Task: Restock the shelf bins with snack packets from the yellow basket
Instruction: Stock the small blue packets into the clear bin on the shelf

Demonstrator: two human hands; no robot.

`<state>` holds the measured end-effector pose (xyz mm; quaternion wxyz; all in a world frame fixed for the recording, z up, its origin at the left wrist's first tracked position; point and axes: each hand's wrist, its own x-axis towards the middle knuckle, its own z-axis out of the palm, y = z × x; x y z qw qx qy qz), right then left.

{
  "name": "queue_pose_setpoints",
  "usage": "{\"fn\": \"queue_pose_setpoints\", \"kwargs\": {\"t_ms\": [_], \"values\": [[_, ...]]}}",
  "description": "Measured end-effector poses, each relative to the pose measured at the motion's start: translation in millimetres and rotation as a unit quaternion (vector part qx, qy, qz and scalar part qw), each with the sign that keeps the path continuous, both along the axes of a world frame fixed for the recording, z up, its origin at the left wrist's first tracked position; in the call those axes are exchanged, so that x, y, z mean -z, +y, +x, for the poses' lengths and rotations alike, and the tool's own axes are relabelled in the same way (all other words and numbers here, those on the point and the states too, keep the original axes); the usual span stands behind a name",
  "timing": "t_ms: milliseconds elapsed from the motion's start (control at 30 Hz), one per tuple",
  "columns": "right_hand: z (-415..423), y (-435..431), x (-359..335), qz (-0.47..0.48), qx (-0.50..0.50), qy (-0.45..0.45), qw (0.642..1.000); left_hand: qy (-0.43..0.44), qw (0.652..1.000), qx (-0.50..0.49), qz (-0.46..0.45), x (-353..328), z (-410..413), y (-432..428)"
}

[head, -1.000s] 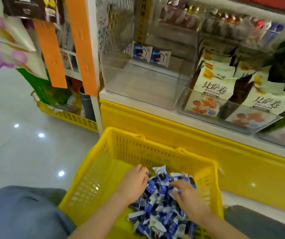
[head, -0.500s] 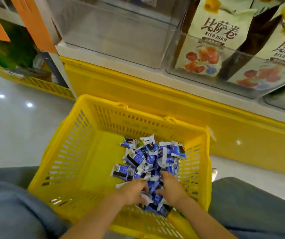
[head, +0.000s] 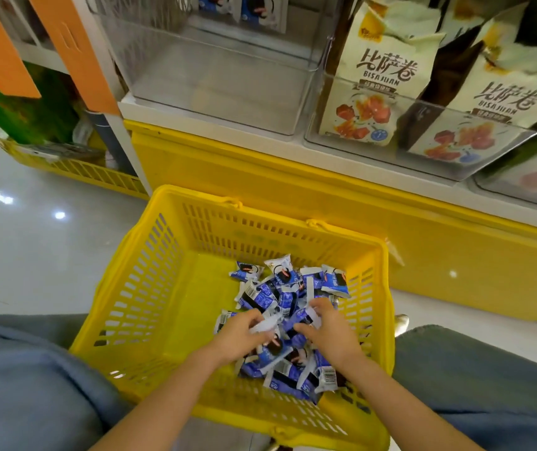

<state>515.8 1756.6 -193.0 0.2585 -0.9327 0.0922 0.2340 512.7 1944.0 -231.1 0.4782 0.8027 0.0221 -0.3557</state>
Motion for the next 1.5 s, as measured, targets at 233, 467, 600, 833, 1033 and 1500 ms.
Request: {"fn": "queue_pose_setpoints", "kwargs": {"t_ms": [233,467,600,833,1033,1500], "values": [[-1,24,-52,0.132,-0.033,-0.210,0.968,0.227,0.837,-0.389,-0.309,-65,-2,-8],[-4,37,-97,0.141,-0.270,-0.315,0.899,0.186,0.836,-0.363,-0.367,-117,0,7],[0,50,-125,0.202,-0.275,-0.317,0.885,0.063,0.870,-0.339,-0.354,-146,5,24],[20,84,-177,0.310,-0.038,-0.225,0.923,-0.146,0.901,-0.281,-0.297,-193,23,50],[57,102,-213,0.378,-0.016,-0.106,0.920,-0.215,0.907,-0.238,-0.271,-220,49,74],[248,155,-288,0.213,0.035,-0.383,0.898,-0.332,0.860,-0.296,-0.250,-254,125,134]]}}
